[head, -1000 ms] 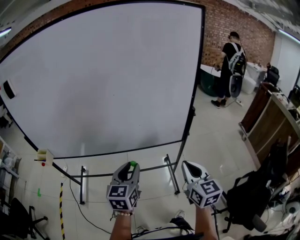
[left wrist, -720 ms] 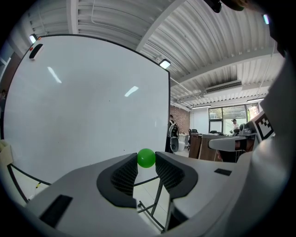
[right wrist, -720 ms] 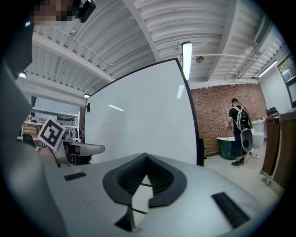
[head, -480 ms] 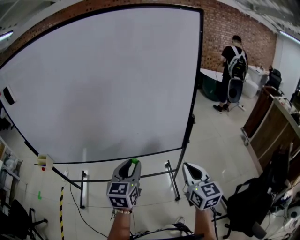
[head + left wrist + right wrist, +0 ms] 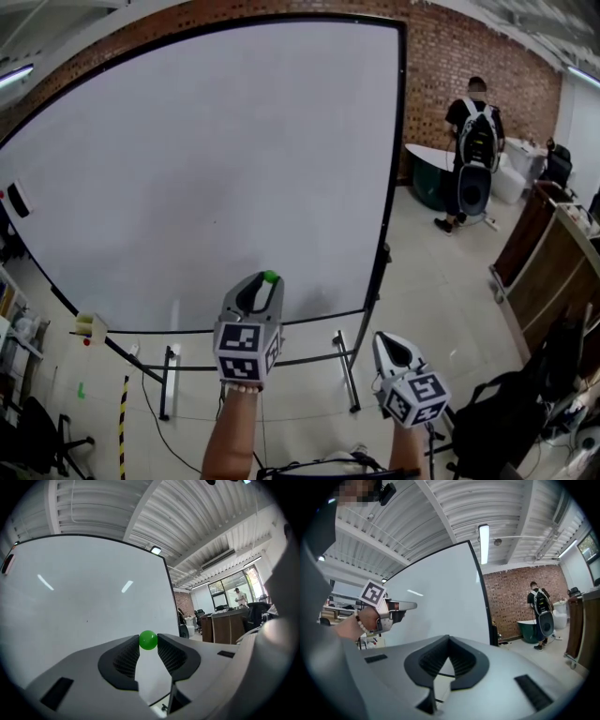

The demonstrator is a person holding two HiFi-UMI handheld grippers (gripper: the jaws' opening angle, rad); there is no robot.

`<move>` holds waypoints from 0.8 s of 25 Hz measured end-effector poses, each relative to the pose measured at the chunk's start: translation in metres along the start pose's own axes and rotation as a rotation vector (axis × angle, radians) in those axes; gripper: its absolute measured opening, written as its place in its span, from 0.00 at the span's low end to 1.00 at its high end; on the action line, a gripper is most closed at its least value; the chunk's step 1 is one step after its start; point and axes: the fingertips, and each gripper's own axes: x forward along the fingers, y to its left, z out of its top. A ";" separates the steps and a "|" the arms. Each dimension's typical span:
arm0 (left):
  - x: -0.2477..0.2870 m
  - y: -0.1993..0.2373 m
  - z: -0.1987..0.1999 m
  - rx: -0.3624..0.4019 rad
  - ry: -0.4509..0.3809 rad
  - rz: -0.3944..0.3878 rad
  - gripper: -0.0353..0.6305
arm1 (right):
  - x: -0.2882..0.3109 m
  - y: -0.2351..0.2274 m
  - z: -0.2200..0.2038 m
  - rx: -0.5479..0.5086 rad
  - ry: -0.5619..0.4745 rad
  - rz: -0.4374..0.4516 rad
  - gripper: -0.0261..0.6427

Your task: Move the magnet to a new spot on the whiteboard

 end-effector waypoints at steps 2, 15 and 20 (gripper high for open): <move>0.017 -0.003 0.023 0.049 -0.025 0.013 0.24 | -0.001 -0.011 0.002 0.004 -0.006 -0.002 0.07; 0.110 -0.008 0.097 0.321 -0.047 0.139 0.24 | -0.002 -0.075 0.010 0.021 -0.030 0.007 0.07; 0.132 -0.003 0.095 0.384 -0.013 0.193 0.24 | -0.001 -0.093 0.008 0.034 -0.031 0.014 0.07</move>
